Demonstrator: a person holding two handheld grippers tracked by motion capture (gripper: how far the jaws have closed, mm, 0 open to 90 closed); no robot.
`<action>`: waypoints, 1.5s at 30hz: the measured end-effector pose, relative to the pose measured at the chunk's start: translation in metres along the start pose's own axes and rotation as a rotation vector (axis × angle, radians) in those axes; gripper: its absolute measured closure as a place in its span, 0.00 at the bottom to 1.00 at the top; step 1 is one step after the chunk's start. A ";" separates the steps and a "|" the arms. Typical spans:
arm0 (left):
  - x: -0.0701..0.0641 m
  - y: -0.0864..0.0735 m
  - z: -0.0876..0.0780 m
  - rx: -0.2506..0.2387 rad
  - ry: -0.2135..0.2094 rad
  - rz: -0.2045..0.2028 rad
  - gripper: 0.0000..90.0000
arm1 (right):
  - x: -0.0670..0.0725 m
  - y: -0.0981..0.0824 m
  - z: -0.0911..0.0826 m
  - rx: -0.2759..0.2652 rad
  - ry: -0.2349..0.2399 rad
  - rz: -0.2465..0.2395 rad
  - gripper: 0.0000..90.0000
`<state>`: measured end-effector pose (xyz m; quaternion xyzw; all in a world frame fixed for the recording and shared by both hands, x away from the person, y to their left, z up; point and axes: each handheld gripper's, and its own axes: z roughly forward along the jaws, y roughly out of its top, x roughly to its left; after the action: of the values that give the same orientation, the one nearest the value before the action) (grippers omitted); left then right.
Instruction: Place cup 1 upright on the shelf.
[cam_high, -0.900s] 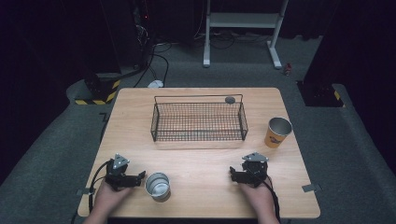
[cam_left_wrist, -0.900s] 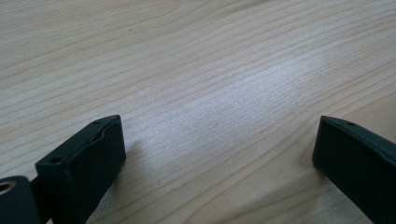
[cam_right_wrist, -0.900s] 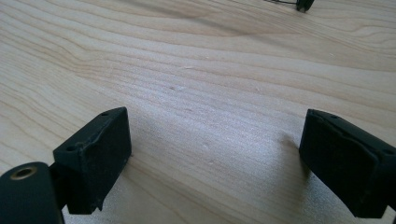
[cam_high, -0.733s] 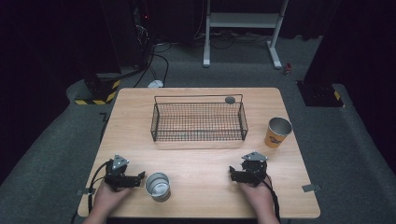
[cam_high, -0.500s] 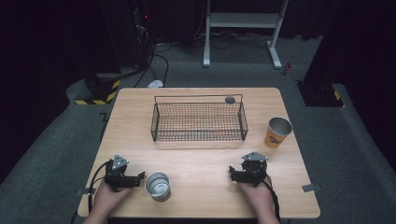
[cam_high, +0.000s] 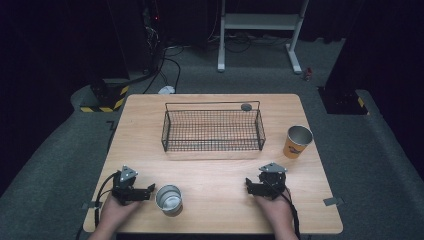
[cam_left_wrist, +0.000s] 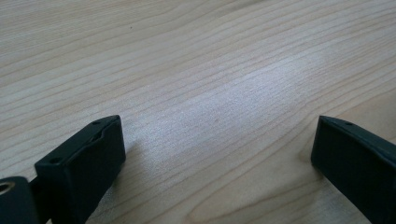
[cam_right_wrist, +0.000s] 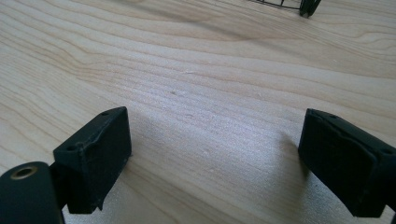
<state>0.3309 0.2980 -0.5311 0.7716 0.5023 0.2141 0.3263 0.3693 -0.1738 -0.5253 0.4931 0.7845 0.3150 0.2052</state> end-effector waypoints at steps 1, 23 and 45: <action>0.000 0.000 0.000 0.001 0.000 0.003 0.04 | 0.000 0.000 0.000 -0.001 -0.002 0.000 0.11; 0.000 0.000 0.000 0.001 0.000 0.003 0.04 | 0.000 0.002 -0.014 -0.096 -0.011 -0.002 0.20; 0.000 0.000 0.000 0.000 0.002 -0.002 0.03 | -0.005 0.003 -0.026 -0.181 -0.024 0.004 0.20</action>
<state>0.3307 0.2980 -0.5311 0.7709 0.5035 0.2147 0.3258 0.3572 -0.1852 -0.5051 0.4779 0.7492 0.3794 0.2578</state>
